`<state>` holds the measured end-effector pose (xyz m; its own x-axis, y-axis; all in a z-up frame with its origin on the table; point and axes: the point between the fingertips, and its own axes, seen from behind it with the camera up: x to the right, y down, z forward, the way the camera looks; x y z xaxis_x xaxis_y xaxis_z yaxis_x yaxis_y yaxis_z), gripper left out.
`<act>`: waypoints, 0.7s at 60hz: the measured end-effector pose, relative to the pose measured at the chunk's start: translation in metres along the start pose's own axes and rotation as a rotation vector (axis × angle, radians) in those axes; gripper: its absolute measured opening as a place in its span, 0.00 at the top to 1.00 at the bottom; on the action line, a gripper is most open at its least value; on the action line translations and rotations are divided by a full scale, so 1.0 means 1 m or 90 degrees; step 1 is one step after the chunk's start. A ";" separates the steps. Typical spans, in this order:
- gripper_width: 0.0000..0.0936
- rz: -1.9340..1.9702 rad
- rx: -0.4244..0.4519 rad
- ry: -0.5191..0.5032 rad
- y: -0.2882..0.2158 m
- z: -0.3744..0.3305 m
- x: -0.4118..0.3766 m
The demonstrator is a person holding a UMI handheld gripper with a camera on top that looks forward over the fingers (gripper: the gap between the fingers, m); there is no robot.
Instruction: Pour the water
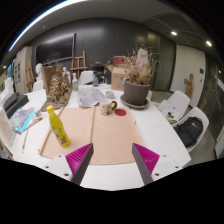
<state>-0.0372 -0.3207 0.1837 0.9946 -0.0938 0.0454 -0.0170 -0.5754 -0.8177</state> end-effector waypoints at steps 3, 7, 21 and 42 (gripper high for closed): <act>0.09 -0.002 0.001 -0.022 0.009 0.006 -0.037; 0.09 -0.009 -0.001 -0.052 0.024 0.013 -0.083; 0.09 -0.018 0.024 -0.131 0.046 0.062 -0.210; 0.20 -0.007 0.118 -0.095 0.004 0.181 -0.263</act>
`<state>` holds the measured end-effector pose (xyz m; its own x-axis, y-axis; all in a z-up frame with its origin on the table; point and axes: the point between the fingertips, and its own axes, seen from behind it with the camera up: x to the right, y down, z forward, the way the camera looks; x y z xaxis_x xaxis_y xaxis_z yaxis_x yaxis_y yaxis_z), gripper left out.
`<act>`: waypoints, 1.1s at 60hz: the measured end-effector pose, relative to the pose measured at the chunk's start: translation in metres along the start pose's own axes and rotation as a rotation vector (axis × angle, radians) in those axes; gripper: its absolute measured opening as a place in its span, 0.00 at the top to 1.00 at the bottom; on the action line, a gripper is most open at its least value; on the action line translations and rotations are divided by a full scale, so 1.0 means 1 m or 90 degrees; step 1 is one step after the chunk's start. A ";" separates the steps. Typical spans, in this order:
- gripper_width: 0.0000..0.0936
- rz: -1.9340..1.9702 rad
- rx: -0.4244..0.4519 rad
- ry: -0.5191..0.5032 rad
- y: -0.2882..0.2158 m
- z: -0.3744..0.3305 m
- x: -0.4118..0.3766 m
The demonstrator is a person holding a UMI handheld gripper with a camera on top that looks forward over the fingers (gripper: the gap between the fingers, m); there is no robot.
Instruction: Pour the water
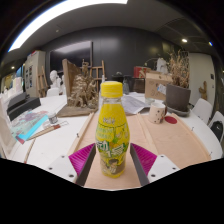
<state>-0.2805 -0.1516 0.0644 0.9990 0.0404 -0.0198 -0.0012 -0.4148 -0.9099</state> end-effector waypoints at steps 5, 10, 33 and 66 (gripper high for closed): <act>0.37 -0.015 -0.002 0.000 0.004 0.014 -0.003; 0.49 -0.008 0.006 0.002 0.001 0.019 -0.002; 0.74 0.061 0.015 -0.086 -0.084 0.046 -0.010; 0.74 0.936 0.012 -0.301 -0.242 0.190 0.086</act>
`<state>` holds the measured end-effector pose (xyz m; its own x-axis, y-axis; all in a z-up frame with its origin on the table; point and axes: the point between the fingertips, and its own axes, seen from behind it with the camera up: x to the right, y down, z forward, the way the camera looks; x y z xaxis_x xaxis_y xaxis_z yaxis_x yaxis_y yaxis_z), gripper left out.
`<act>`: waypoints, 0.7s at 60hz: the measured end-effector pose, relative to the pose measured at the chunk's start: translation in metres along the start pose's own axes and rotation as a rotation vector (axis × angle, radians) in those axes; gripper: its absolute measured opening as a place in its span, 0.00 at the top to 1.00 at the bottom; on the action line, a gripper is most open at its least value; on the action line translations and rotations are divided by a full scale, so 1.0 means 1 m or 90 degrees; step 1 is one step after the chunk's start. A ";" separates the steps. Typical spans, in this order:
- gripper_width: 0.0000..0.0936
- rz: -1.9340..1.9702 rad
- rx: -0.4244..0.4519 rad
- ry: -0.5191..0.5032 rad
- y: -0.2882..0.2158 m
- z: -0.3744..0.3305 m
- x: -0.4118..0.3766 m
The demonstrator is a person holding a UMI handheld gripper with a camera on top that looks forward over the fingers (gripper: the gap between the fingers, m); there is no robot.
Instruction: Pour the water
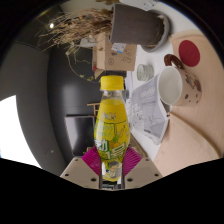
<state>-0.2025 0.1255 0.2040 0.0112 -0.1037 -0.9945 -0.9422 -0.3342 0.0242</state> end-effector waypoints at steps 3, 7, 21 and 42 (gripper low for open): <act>0.74 0.063 -0.006 -0.008 -0.008 0.008 0.009; 0.74 0.157 -0.014 -0.027 -0.015 0.016 0.015; 0.74 0.282 -0.030 -0.041 -0.027 0.025 0.030; 0.74 -0.302 -0.037 0.077 -0.053 -0.001 0.002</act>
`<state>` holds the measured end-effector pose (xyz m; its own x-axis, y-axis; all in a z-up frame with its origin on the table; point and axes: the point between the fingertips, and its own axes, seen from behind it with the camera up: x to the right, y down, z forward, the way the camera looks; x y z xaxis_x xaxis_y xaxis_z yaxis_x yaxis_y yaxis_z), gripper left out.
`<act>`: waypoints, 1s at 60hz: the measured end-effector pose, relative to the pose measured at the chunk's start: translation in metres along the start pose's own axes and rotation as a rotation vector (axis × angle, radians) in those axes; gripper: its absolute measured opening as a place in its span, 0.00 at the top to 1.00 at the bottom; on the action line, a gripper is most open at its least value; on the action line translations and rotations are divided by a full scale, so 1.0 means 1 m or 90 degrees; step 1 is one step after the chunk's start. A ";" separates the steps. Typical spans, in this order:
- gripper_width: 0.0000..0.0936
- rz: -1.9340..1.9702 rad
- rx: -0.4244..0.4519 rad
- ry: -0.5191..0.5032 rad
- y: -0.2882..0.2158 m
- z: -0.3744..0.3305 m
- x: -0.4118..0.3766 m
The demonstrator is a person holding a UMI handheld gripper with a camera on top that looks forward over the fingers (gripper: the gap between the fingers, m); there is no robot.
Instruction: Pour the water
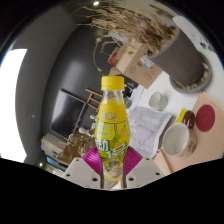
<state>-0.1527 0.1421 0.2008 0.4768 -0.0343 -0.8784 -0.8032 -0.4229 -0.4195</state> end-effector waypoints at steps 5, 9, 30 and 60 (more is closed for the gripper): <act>0.74 -0.180 0.045 0.012 -0.040 -0.019 -0.015; 0.74 -0.295 0.078 0.026 -0.067 -0.034 -0.020; 0.74 -0.597 0.148 0.221 -0.172 -0.081 0.095; 0.73 -0.591 0.069 0.274 -0.126 -0.052 0.236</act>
<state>0.0792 0.1405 0.0585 0.9966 -0.0663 -0.0494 -0.0704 -0.3654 -0.9282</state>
